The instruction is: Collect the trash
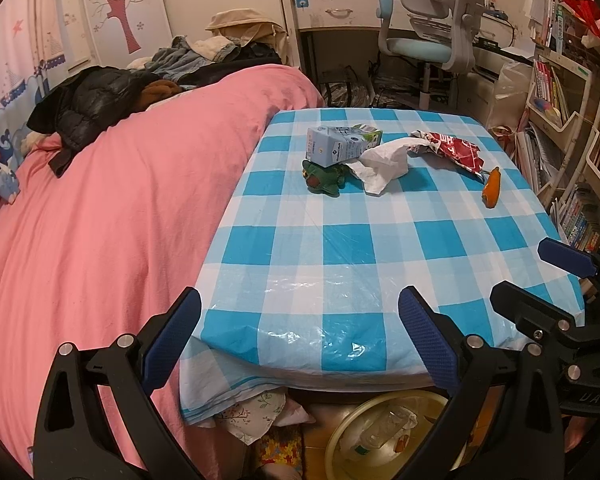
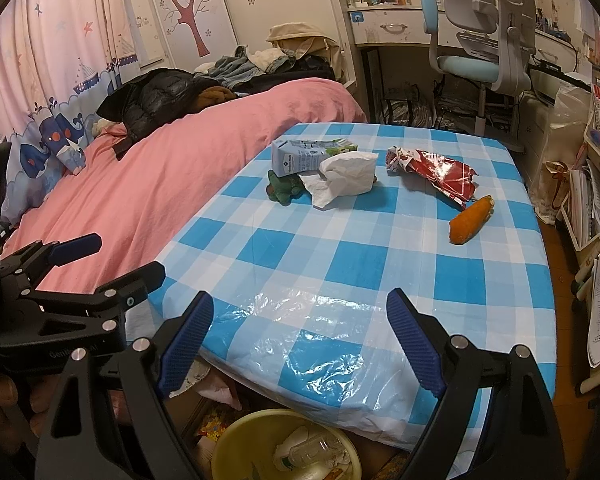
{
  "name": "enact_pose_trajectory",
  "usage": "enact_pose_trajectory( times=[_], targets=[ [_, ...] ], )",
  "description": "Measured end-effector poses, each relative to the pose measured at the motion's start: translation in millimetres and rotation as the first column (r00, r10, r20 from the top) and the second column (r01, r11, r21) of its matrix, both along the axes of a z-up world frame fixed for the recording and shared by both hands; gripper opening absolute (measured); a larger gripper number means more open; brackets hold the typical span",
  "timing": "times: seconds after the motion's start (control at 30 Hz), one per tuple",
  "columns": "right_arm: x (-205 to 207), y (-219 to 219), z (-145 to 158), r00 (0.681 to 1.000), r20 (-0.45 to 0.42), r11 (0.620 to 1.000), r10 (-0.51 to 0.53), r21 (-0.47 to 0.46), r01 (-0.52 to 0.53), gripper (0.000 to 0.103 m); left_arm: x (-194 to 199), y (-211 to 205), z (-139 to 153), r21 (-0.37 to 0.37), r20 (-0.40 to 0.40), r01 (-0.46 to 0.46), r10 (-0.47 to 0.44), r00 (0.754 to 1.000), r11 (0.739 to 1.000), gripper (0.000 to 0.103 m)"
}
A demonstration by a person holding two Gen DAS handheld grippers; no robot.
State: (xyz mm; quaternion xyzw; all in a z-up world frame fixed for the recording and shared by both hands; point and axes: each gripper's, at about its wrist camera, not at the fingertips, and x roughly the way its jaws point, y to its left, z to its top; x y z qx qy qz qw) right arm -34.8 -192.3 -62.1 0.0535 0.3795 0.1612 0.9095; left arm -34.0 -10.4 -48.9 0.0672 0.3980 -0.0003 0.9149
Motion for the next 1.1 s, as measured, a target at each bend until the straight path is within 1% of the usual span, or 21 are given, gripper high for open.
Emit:
enact_pose_trajectory(
  times=[0.47, 0.63, 0.7, 0.8, 0.9, 0.97, 1.1],
  targets=[
    [0, -3, 0, 1.0, 0.005, 1.0, -0.01, -0.002, 0.01, 0.085, 0, 0, 0, 0.0, 0.0, 0.0, 0.0, 1.0, 1.0, 0.095],
    [-1, -13, 7, 0.996, 0.053, 0.998, -0.067, -0.018, 0.068, 0.084, 2, 5, 4, 0.003, 0.018, 0.011, -0.011, 1.0, 1.0, 0.095],
    [2, -23, 7, 0.993, 0.053, 0.994, -0.105, -0.019, 0.107, 0.084, 6, 12, 6, -0.003, 0.021, 0.007, -0.007, 1.0, 1.0, 0.095],
    [11, -39, 3, 0.988, 0.017, 0.988, -0.153, 0.0, 0.153, 0.084, 20, 30, 4, -0.042, 0.0, -0.014, 0.014, 1.0, 0.999, 0.095],
    [20, -52, 0, 0.983, -0.007, 0.983, -0.182, 0.008, 0.182, 0.084, 35, 49, -2, -0.121, -0.038, -0.048, 0.044, 0.998, 0.992, 0.095],
    [28, -58, -4, 0.98, -0.025, 0.98, -0.198, -0.001, 0.198, 0.084, 45, 59, -5, -0.178, -0.059, -0.066, 0.056, 0.997, 0.982, 0.095],
    [41, -68, -8, 0.975, -0.044, 0.976, -0.219, 0.006, 0.219, 0.084, 61, 63, -9, -0.221, -0.061, -0.075, 0.063, 0.996, 0.972, 0.095]
  ],
)
